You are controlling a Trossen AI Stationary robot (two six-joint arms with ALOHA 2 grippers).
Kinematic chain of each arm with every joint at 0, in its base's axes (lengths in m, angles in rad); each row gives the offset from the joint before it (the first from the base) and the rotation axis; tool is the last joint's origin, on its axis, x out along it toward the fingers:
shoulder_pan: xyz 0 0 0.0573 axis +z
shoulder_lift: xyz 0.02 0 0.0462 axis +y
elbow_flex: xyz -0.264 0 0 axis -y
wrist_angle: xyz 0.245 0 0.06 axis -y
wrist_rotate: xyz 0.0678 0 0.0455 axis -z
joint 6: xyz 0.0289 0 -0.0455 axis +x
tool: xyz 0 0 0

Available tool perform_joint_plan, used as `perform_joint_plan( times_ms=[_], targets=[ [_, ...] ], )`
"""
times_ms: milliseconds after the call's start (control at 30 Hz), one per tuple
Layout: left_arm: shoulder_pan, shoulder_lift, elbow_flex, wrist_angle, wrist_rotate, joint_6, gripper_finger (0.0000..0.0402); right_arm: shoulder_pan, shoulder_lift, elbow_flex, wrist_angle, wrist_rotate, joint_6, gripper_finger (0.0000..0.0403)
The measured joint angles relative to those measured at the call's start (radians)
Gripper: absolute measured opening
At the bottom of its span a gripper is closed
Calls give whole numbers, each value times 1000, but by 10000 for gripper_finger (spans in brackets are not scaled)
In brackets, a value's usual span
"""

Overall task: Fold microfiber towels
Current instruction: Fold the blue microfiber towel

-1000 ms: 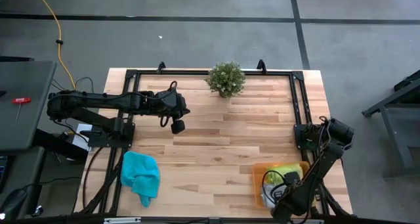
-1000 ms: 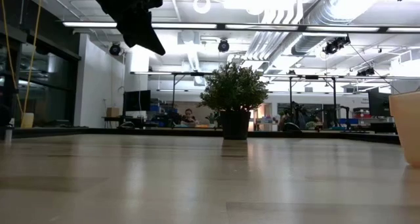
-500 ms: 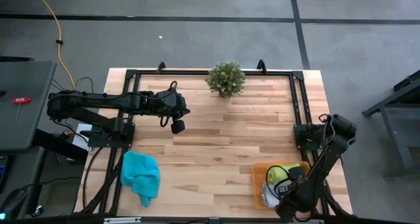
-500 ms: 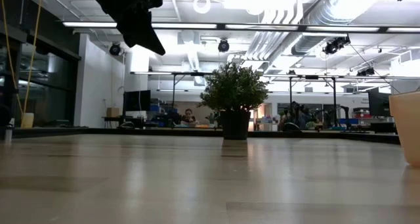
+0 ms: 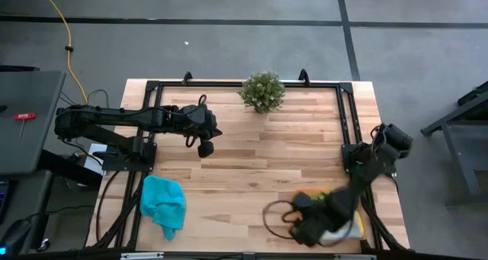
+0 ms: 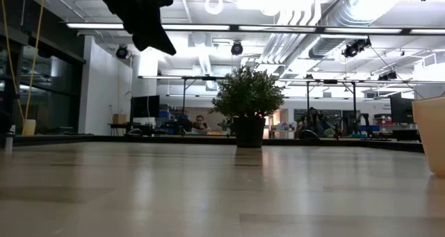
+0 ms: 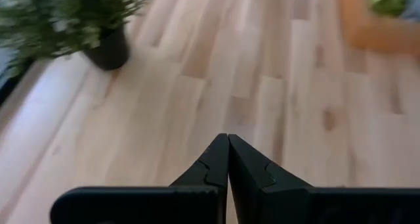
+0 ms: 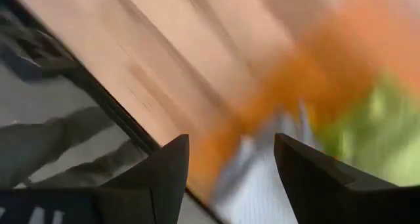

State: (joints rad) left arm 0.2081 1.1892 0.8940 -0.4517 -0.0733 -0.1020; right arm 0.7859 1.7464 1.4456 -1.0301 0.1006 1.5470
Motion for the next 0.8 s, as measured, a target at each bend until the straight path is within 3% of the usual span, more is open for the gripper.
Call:
perform_joint_plan(
  times_ms=[267,400,500,633,800],
  targets=[
    [0,-70,0,67,221,0,0,-227,-146,0,-66,284,-475,215],
    [0,-176,0,66,224,0,0,-321,-238,-57,-59,343,-599,215],
    [1,-271,0,85,219,0,0,-373,-336,-181,9,335,-624,215],
    [0,-396,-40,202,211,4,0,-422,-497,-415,267,282,-624,215],
    [-1,-525,-278,592,183,-116,0,-495,-620,-645,784,259,-651,215]
  ],
)
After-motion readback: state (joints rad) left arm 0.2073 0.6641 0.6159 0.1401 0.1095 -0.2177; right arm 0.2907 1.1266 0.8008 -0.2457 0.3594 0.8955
